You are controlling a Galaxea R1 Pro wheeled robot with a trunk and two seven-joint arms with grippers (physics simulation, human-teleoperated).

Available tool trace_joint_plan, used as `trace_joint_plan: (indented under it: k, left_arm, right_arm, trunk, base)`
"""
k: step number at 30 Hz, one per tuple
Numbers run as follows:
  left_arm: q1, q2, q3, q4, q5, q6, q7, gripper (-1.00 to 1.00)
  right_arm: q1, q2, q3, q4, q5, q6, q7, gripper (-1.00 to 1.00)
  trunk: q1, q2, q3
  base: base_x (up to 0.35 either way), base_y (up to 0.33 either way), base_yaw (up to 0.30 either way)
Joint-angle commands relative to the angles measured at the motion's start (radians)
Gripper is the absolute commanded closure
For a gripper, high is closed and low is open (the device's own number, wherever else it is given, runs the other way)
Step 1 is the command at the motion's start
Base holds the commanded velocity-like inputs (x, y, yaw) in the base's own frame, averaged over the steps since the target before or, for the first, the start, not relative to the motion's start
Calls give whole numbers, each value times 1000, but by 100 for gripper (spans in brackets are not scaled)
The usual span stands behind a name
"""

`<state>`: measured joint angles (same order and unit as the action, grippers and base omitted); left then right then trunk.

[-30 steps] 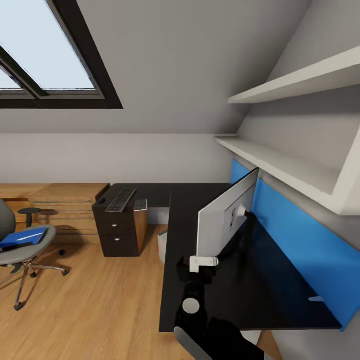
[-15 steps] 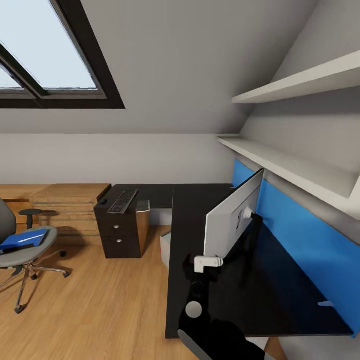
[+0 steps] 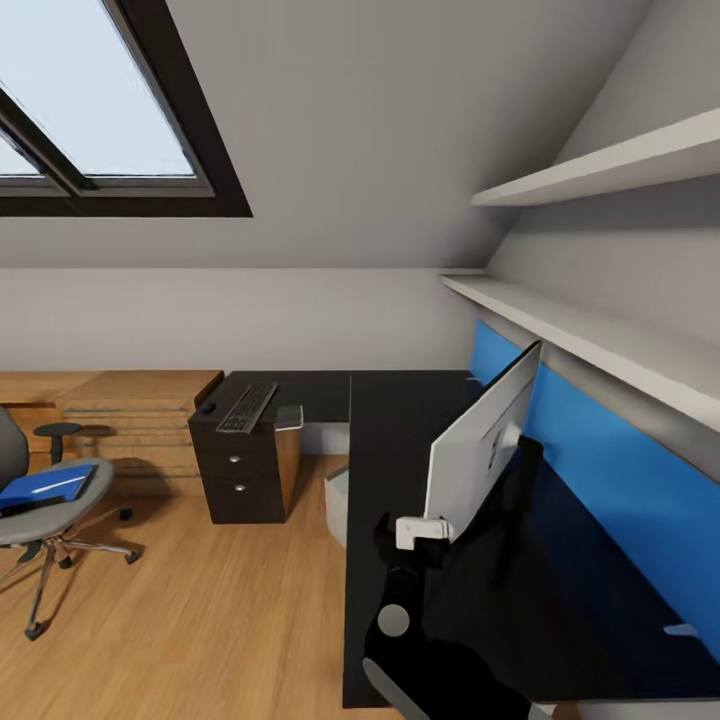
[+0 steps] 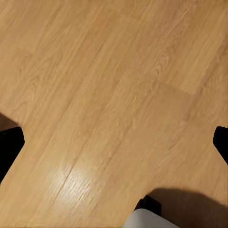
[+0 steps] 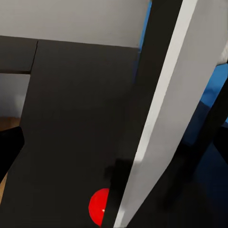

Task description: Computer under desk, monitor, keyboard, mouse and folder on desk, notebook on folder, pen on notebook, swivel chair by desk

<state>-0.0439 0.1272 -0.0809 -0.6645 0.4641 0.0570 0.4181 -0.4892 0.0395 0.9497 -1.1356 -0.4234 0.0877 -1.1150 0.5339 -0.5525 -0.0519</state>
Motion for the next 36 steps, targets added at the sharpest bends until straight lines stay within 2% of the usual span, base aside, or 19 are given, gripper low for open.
trace_joint_plan:
  k: [1, 7, 13, 18, 22, 23, 24, 26, 36]
  left_arm:
    - [-1, 2, -8, -2, 5, 4, 9, -100]
    - [-1, 2, -7, -2, 5, 4, 10, -100]
    - [-1, 2, -8, 4, 5, 4, 9, -100]
    - [-1, -3, -9, 40, 3, -2, 9, -100]
    - [-1, -5, -9, 47, 4, -59, 9, -100]
    - [-1, -6, -9, 47, 4, -62, 9, -100]
    - [-1, -6, -9, 48, 4, -66, 9, -100]
    - [-1, -6, -9, 48, 4, -67, 9, -100]
    - [-1, -18, -11, 56, 4, -68, 10, -100]
  right_arm:
    - [-2, -1, 0, 0, -3, 8, -6, -100]
    - [-2, -5, -28, 2, -3, 5, -5, -100]
    - [-2, -20, -56, 2, -3, 5, -5, -100]
    - [-2, -26, -106, 2, -3, 4, -5, -100]
    - [-2, -39, -148, 2, -3, 2, -5, -100]
    - [-2, -42, -159, 2, -3, 2, -5, -100]
    - [-2, -45, -189, 2, -3, 1, -5, -100]
    - [-2, -46, -203, 2, -3, 1, -4, -100]
    - [-2, -46, -218, 13, -3, 1, -4, -100]
  trunk:
    - [1, -2, -2]
    - [1, -2, -2]
    - [1, -2, -2]
    - [1, -2, -2]
    - [1, -2, -2]
    - [1, -2, -2]
    - [1, -2, -2]
    - [1, -2, -2]
    - [1, -2, -2]
  base:
    - [43, 24, 0]
    - [35, 11, 0]
    - [187, 2, 0]
    - [33, 0, 0]
    - [3, 0, 0]
    - [0, 0, 0]
    - [0, 0, 0]
    - [0, 0, 0]
    - [-100, -82, 0]
